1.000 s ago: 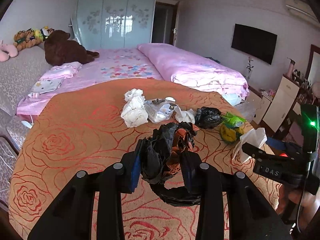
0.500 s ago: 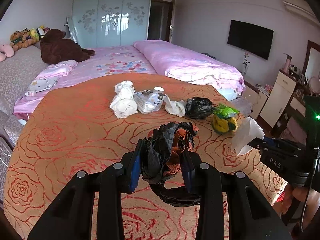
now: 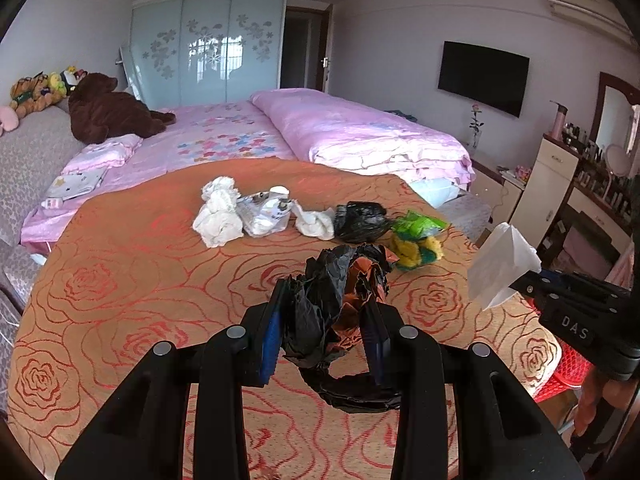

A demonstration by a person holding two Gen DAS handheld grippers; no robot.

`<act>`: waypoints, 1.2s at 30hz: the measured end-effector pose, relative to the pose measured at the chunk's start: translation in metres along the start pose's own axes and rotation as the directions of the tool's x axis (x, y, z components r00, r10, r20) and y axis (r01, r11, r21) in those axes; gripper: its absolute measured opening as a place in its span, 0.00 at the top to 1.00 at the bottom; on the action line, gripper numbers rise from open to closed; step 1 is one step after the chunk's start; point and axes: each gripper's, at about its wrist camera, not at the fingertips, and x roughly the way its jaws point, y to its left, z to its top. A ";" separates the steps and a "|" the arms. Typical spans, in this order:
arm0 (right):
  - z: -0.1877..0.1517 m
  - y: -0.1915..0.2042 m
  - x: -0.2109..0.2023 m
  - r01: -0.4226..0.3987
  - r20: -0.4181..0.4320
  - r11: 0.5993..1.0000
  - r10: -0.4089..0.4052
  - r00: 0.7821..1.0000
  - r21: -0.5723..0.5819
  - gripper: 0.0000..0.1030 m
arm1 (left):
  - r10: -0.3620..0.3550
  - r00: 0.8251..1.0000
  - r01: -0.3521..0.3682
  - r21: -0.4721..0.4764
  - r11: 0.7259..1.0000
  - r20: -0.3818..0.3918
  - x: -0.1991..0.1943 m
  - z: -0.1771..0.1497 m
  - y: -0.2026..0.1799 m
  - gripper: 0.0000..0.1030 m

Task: Collect trash
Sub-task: 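Carry the black bag and white tissue with both grippers over the red wastebasket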

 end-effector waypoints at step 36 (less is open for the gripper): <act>0.001 -0.072 -0.090 0.120 0.127 0.990 -0.129 0.983 0.079 0.83 | -0.119 0.993 0.114 0.132 0.985 0.027 -0.015 0.018 -0.091 0.68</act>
